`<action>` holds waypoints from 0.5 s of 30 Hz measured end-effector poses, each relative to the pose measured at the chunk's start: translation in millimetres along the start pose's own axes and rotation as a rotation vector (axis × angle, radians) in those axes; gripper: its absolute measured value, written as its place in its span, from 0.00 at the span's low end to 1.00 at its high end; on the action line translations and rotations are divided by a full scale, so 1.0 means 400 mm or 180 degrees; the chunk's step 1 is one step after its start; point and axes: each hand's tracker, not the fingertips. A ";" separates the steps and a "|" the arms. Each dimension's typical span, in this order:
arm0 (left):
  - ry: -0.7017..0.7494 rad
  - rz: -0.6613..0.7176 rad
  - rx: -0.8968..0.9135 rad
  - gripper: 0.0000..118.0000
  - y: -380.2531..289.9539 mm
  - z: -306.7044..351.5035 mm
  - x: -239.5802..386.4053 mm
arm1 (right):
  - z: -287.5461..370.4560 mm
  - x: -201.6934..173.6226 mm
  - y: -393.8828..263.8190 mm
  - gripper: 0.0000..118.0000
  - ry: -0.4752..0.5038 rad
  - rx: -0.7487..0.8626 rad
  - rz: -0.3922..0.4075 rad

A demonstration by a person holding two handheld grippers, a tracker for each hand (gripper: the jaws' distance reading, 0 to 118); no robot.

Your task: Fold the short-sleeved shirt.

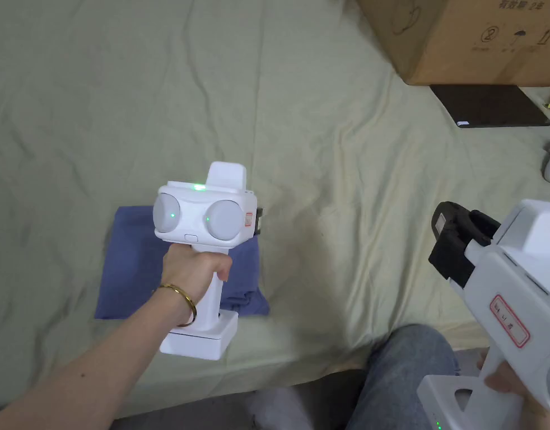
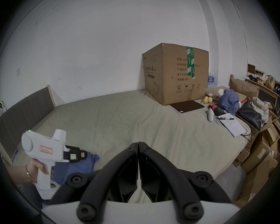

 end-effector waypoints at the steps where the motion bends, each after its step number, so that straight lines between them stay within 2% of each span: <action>1: 0.0042 0.0052 -0.0073 0.00 -0.006 -0.024 0.002 | -0.005 0.011 -0.004 0.00 -0.0017 -0.0026 0.0002; 4: 0.0197 0.0145 -0.0315 0.00 -0.015 -0.074 -0.006 | -0.002 0.022 -0.010 0.00 -0.0061 -0.0073 0.0001; 8: 0.0161 -0.0228 -0.0184 0.00 -0.011 -0.049 0.020 | -0.008 0.029 -0.016 0.00 -0.0095 -0.0117 -0.0005; 10: 0.0097 -0.0189 -0.0198 0.00 0.010 -0.019 0.013 | -0.016 0.027 -0.016 0.00 -0.0087 -0.0138 -0.0014; 13: -0.0308 0.0131 0.0211 0.00 0.049 0.064 -0.036 | -0.018 0.008 -0.006 0.00 -0.0044 -0.0110 0.0008; 15: -0.0231 0.0191 0.0670 0.00 0.071 0.163 -0.070 | -0.024 -0.015 0.009 0.00 0.0009 -0.0074 0.0066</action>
